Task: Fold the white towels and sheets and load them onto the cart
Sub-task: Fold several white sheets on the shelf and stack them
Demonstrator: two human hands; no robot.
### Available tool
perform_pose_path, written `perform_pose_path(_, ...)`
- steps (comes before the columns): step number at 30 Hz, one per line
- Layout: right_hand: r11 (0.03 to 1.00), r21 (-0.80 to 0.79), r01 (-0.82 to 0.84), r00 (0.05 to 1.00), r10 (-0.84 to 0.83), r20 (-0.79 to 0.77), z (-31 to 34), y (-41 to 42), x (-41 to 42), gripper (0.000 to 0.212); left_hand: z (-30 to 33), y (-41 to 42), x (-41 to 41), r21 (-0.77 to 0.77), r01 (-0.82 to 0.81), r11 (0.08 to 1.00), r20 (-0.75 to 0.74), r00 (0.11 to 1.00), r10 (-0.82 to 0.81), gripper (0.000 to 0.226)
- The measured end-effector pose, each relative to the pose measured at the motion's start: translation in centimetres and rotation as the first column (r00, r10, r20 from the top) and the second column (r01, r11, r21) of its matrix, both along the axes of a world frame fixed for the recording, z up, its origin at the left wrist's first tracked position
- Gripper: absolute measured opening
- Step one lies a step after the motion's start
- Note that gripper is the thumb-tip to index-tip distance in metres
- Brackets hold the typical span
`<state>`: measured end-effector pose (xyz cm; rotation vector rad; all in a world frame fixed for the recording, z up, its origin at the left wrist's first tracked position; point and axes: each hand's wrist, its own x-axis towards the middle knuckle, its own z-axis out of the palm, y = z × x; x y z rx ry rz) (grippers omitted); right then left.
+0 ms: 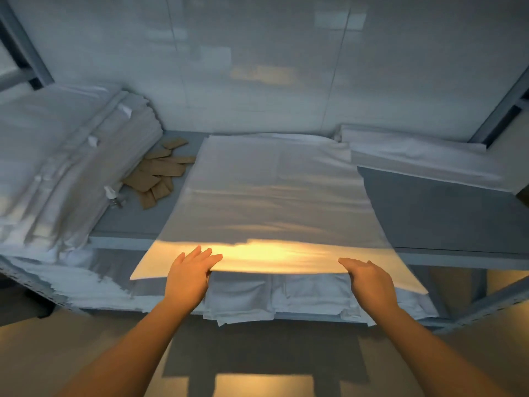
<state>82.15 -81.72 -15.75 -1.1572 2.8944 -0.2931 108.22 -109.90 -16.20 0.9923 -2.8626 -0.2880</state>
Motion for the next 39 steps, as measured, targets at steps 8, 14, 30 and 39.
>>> perform_pose_path(8, 0.993, -0.096, 0.066, 0.997, -0.063, 0.036, 3.5, 4.1, 2.8, 0.044, 4.7, 4.2, 2.6, -0.166, 0.077, 0.983, -0.329, 0.936, -0.129, 0.029)
perform_pose_path(14, 0.969, -0.236, 0.075, 0.992, -0.096, -0.081, 5.1, 5.8, 4.8, 0.034, 7.3, 6.2, 4.3, -0.315, 0.081, 0.946, -0.379, 0.903, -0.203, 0.022)
perform_pose_path(30, 0.936, -0.302, -0.181, 0.889, 0.024, -0.456, 10.1, 9.7, 6.1, 0.022, 13.1, 8.6, 7.3, -0.549, 0.090, 0.831, -0.257, 0.928, -0.271, 0.014)
perform_pose_path(39, 0.898, -0.235, -0.372, 0.731, 0.127, -0.671, 13.5, 10.2, 5.1, 0.018, 16.5, 7.8, 8.5, -0.599, 0.087, 0.796, -0.292, 0.902, -0.318, 0.025)
